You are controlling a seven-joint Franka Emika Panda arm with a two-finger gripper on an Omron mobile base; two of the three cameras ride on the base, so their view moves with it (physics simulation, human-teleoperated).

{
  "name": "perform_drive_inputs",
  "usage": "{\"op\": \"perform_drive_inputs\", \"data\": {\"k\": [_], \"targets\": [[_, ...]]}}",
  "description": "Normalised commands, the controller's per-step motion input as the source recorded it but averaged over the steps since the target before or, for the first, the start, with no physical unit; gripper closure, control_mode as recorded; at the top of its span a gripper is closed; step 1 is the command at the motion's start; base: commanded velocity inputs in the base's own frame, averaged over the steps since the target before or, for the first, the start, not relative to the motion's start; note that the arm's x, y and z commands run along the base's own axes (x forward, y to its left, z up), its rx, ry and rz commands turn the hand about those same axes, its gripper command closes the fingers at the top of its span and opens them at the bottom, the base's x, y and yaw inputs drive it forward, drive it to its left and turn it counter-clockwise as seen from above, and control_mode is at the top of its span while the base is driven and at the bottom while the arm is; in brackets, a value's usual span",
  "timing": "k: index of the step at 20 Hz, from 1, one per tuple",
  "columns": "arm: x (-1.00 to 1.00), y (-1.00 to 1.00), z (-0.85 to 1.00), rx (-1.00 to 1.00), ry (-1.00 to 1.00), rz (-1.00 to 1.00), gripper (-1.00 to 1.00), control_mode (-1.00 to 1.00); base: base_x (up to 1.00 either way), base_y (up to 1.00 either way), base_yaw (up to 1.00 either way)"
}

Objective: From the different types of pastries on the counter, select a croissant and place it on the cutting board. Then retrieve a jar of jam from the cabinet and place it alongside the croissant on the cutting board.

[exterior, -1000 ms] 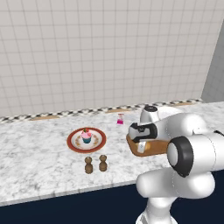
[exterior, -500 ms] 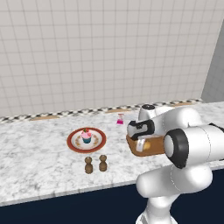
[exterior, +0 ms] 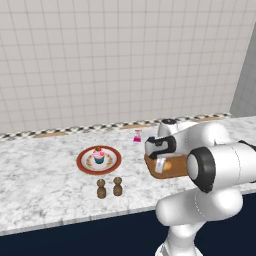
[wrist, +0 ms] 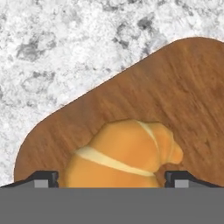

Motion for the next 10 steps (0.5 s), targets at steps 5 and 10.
{"op": "perform_drive_inputs", "data": {"k": [5,10], "targets": [[0.0,0.06,0.31,0.0,0.01,0.0,-1.0,-1.0,0.0,0.0,0.0],[0.0,0.0,0.53,0.0,0.0,0.0,-1.0,-1.0,0.0,0.0,0.0]]}}
